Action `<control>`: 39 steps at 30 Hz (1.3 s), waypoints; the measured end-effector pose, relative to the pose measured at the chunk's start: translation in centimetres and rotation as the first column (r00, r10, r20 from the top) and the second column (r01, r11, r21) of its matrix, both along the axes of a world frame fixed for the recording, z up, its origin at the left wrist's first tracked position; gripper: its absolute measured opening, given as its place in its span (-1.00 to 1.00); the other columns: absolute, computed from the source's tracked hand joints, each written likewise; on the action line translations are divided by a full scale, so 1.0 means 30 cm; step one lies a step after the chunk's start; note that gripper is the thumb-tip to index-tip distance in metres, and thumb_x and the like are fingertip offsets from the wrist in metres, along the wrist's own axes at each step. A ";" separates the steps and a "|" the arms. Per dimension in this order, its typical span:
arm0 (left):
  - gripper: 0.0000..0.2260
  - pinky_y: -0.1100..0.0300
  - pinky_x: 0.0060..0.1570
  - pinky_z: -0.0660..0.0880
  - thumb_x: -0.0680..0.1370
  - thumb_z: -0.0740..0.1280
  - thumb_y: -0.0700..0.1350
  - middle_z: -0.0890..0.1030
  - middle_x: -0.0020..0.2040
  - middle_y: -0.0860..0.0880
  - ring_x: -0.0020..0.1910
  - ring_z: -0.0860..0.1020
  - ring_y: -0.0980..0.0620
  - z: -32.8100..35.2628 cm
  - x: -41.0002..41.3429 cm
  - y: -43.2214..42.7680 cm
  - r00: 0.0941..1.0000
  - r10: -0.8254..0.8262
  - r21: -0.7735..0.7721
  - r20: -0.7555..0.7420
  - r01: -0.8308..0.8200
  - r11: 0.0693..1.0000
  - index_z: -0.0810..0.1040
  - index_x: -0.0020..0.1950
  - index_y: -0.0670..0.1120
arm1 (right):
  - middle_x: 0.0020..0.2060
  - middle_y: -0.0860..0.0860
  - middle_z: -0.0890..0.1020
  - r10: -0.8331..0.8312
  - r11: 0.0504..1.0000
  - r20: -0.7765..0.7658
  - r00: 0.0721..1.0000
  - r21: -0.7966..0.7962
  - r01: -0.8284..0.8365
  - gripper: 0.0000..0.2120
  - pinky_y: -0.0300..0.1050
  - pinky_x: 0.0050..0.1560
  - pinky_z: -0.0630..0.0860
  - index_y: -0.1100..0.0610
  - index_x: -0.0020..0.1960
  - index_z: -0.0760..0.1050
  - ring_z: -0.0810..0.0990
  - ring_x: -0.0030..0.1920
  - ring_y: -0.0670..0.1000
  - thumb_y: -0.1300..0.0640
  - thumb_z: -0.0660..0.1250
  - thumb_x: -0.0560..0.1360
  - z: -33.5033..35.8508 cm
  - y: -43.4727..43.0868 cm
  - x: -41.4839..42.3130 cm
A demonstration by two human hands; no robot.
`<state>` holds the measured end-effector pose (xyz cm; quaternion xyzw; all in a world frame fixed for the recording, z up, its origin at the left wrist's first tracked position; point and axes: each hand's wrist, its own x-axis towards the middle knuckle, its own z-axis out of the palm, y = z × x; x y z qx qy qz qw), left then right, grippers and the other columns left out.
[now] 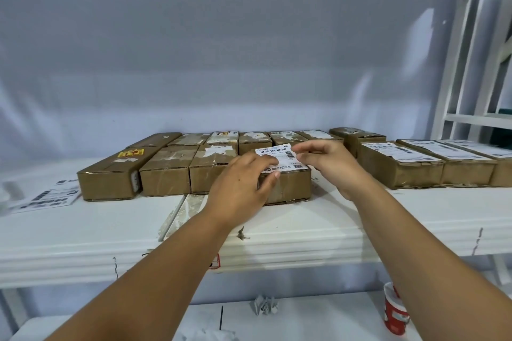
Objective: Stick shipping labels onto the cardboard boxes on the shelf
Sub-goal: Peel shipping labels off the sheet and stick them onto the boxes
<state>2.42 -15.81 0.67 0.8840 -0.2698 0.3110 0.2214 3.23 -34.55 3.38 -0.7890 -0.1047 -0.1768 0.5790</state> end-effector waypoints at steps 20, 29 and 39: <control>-0.73 0.25 0.05 0.32 0.59 0.21 0.03 0.51 0.10 0.05 0.14 0.42 0.07 0.002 0.003 -0.004 1.000 -0.007 -0.001 0.016 0.007 1.000 0.55 0.23 0.03 | 0.11 0.09 0.61 0.036 0.999 -0.170 0.985 0.024 -0.033 -0.69 -0.43 -0.21 0.47 0.20 0.22 0.54 0.54 -0.18 -0.14 0.38 0.15 0.56 0.008 0.043 0.181; -0.74 0.17 0.15 0.39 0.59 0.22 -0.02 0.51 0.16 0.03 0.18 0.42 0.04 -0.003 0.007 -0.004 0.998 -0.059 -0.025 0.016 0.060 0.998 0.54 0.24 0.00 | -0.20 -0.01 0.66 0.088 0.991 0.023 0.996 -0.102 -0.085 -0.68 -0.12 0.17 0.50 0.09 -0.14 0.58 0.64 -0.10 -0.04 0.40 0.15 0.53 0.085 0.077 0.190; -0.72 0.22 0.16 0.34 0.57 0.23 0.02 0.49 0.20 0.07 0.22 0.39 0.09 -0.004 0.011 -0.004 0.999 -0.048 -0.016 0.004 0.048 0.999 0.50 0.27 0.04 | -0.02 0.29 0.63 0.054 0.891 -0.159 0.986 -0.439 -0.119 -0.75 -0.15 -0.18 0.33 0.03 -0.04 0.64 0.41 -0.18 0.04 0.25 0.21 0.56 0.080 0.084 0.202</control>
